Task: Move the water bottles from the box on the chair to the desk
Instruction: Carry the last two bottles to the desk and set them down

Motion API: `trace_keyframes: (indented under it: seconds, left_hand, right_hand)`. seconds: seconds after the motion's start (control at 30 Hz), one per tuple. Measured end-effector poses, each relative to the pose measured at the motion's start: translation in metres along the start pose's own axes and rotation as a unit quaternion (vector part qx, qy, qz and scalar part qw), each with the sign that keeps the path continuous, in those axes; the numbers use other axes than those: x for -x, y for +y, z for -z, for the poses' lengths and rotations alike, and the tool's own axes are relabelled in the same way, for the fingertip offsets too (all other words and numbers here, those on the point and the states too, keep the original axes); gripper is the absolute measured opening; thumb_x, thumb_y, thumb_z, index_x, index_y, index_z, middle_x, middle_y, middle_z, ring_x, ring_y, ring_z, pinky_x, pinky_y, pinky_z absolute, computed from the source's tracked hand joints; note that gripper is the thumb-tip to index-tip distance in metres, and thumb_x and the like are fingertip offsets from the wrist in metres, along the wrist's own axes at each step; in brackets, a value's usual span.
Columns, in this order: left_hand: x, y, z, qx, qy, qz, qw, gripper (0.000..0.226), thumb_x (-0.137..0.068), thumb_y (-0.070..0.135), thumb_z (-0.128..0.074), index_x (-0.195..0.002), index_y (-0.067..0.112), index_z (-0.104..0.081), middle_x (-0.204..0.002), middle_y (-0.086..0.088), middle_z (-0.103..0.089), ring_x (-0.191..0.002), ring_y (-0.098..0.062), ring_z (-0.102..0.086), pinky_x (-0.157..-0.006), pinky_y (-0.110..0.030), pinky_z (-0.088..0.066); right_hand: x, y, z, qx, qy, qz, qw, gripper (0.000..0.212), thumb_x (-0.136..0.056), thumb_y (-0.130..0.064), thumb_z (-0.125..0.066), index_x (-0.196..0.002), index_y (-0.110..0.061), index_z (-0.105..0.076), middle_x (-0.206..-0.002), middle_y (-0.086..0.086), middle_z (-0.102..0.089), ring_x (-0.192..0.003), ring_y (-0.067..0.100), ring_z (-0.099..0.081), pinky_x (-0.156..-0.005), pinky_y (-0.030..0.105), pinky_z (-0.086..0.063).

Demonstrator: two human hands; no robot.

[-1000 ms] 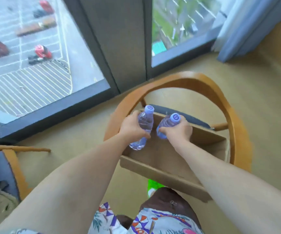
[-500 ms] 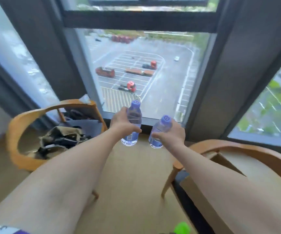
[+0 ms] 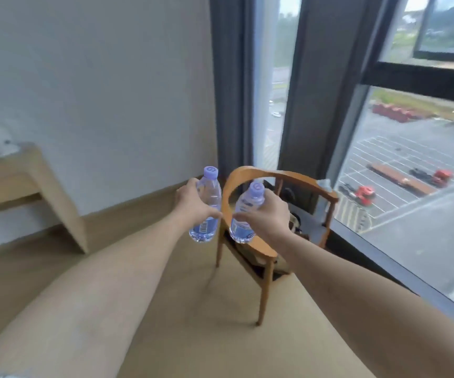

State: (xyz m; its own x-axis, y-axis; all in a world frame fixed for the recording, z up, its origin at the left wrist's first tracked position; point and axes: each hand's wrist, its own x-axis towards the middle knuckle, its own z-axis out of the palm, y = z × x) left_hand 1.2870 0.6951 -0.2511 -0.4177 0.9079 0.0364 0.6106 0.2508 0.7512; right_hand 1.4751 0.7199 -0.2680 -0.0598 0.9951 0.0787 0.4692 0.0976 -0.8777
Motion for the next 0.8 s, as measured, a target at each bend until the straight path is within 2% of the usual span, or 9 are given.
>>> trace_keyframes:
  seconds: [0.17, 0.3, 0.4, 0.5, 0.57, 0.63, 0.67, 0.8]
  left_hand:
    - [-0.004, -0.086, 0.093, 0.014, 0.104, 0.085, 0.991, 0.077, -0.044, 0.036, -0.096, -0.105, 0.026, -0.049, -0.089, 0.015, -0.056, -0.087, -0.018, -0.060, -0.057, -0.026, -0.040]
    - [-0.011, -0.150, 0.155, 0.019, 0.170, 0.140, 0.975, 0.081, -0.039, 0.038, -0.092, -0.109, 0.027, -0.051, -0.095, 0.010, -0.061, -0.086, -0.016, -0.061, -0.058, -0.025, -0.044]
    - [-0.024, -0.193, 0.199, 0.030, 0.208, 0.172, 0.962, 0.082, -0.038, 0.036, -0.092, -0.109, 0.028, -0.052, -0.097, 0.010, -0.060, -0.088, -0.016, -0.062, -0.068, -0.029, -0.052]
    - [-0.042, -0.232, 0.245, 0.063, 0.236, 0.194, 0.950, 0.075, -0.043, 0.027, -0.095, -0.103, 0.029, -0.050, -0.097, 0.013, -0.058, -0.087, -0.009, -0.060, -0.058, -0.023, -0.044]
    - [-0.055, -0.254, 0.278, 0.057, 0.240, 0.210, 0.946, 0.072, -0.044, 0.026, -0.096, -0.097, 0.030, -0.048, -0.097, 0.011, -0.059, -0.091, -0.013, -0.062, -0.063, -0.026, -0.048]
    - [-0.068, -0.274, 0.312, 0.037, 0.247, 0.228, 0.941, 0.075, -0.043, 0.029, -0.095, -0.103, 0.026, -0.050, -0.103, 0.004, -0.061, -0.095, -0.020, -0.064, -0.077, -0.037, -0.056]
    - [-0.073, -0.284, 0.329, 0.032, 0.256, 0.237, 0.937, 0.076, -0.042, 0.030, -0.095, -0.104, 0.023, -0.051, -0.104, 0.003, -0.061, -0.095, -0.021, -0.064, -0.079, -0.039, -0.057]
    - [-0.079, -0.325, 0.388, 0.037, 0.309, 0.261, 0.914, 0.070, -0.038, 0.037, -0.094, -0.093, 0.028, -0.052, -0.093, 0.009, -0.064, -0.084, -0.010, -0.064, -0.065, -0.029, -0.053]
  right_hand:
    - [-0.006, -0.072, -0.111, 0.007, -0.124, 0.056, 0.991, 0.045, -0.048, -0.040, -0.081, -0.087, -0.028, -0.061, -0.083, -0.012, -0.067, -0.080, 0.010, -0.065, -0.070, 0.033, -0.056]
    - [-0.010, -0.121, -0.200, 0.024, -0.205, 0.104, 0.973, 0.048, -0.046, -0.042, -0.081, -0.088, -0.028, -0.063, -0.083, -0.012, -0.067, -0.079, 0.010, -0.066, -0.067, 0.030, -0.055]
    - [-0.016, -0.156, -0.268, 0.035, -0.250, 0.139, 0.957, 0.051, -0.046, -0.044, -0.083, -0.090, -0.030, -0.062, -0.082, -0.012, -0.066, -0.078, 0.011, -0.065, -0.068, 0.031, -0.055]
    - [-0.024, -0.194, -0.333, 0.045, -0.295, 0.169, 0.939, 0.054, -0.045, -0.046, -0.083, -0.092, -0.030, -0.062, -0.081, -0.012, -0.066, -0.079, 0.013, -0.066, -0.070, 0.033, -0.056]
    - [-0.028, -0.221, -0.375, 0.042, -0.322, 0.181, 0.928, 0.056, -0.046, -0.045, -0.085, -0.094, -0.029, -0.062, -0.082, -0.012, -0.067, -0.080, 0.015, -0.066, -0.071, 0.034, -0.056]
    - [-0.031, -0.248, -0.415, 0.036, -0.346, 0.191, 0.918, 0.057, -0.048, -0.044, -0.087, -0.097, -0.029, -0.062, -0.084, -0.012, -0.067, -0.082, 0.017, -0.066, -0.072, 0.034, -0.055]
    - [-0.032, -0.261, -0.433, 0.032, -0.357, 0.195, 0.913, 0.058, -0.048, -0.045, -0.088, -0.097, -0.029, -0.062, -0.084, -0.013, -0.066, -0.083, 0.017, -0.066, -0.072, 0.033, -0.055]
    - [-0.024, -0.306, -0.501, 0.001, -0.400, 0.191, 0.896, 0.054, -0.035, -0.049, -0.081, -0.084, -0.034, -0.063, -0.077, -0.017, -0.066, -0.076, 0.008, -0.066, -0.071, 0.034, -0.056]
